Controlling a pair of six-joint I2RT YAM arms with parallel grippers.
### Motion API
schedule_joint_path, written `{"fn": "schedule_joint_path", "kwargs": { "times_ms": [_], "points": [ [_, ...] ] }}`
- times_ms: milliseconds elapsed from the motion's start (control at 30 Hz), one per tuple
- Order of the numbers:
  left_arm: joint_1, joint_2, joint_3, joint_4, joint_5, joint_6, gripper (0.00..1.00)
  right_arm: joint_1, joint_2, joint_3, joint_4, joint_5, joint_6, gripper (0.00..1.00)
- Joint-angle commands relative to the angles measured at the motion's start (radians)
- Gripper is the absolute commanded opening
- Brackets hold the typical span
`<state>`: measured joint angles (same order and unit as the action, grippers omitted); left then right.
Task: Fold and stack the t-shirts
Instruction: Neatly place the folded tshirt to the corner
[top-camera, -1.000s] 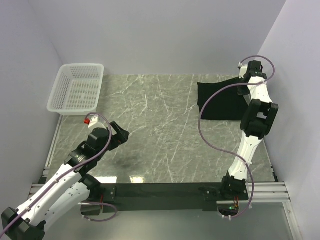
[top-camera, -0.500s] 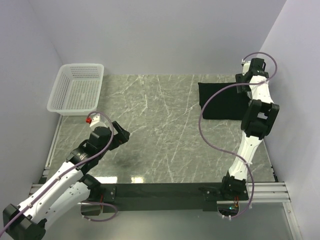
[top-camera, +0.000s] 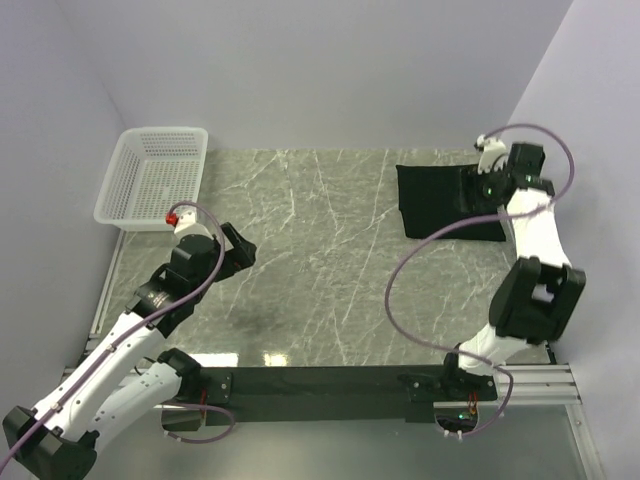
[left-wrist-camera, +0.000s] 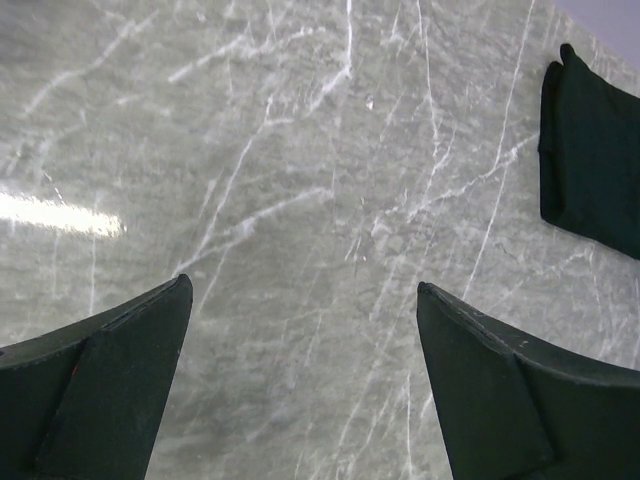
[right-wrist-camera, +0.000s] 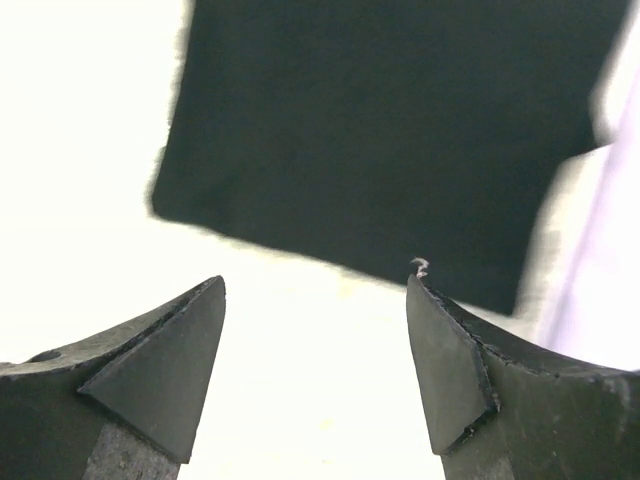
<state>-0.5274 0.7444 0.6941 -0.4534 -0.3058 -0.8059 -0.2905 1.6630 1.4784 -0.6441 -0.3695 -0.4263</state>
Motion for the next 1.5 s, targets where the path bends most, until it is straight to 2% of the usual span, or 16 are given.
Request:
{"fn": "schedule_joint_path", "kwargs": {
  "times_ms": [0,167,367,433,567,767,967,1467],
  "points": [
    [0.013,0.015,0.061,0.007,-0.029,0.077,0.99,-0.001,-0.162,-0.203,0.085,-0.128,0.05,0.79],
    [0.032,0.032,0.088,0.016,-0.015,0.116,0.99,-0.002,-0.427,-0.401,0.168,-0.076,0.119,0.81],
    [0.038,0.044,0.101,0.042,0.004,0.137,0.99,-0.003,-0.633,-0.555,0.244,0.113,0.241,0.85],
    [0.04,0.049,0.102,0.047,0.007,0.151,0.99,-0.002,-0.655,-0.578,0.247,0.19,0.267,0.86],
    [0.044,0.049,0.104,0.045,0.011,0.169,0.99,-0.002,-0.695,-0.596,0.224,0.243,0.311,0.87],
    [0.05,0.03,0.094,0.044,0.01,0.185,0.99,-0.002,-0.792,-0.652,0.253,0.273,0.377,0.87],
    [0.052,0.021,0.065,0.067,0.031,0.175,0.99,-0.001,-0.812,-0.647,0.23,0.328,0.425,0.87],
    [0.058,0.015,0.051,0.075,0.048,0.177,0.99,-0.002,-0.847,-0.675,0.222,0.336,0.417,0.87]
  ]
}}
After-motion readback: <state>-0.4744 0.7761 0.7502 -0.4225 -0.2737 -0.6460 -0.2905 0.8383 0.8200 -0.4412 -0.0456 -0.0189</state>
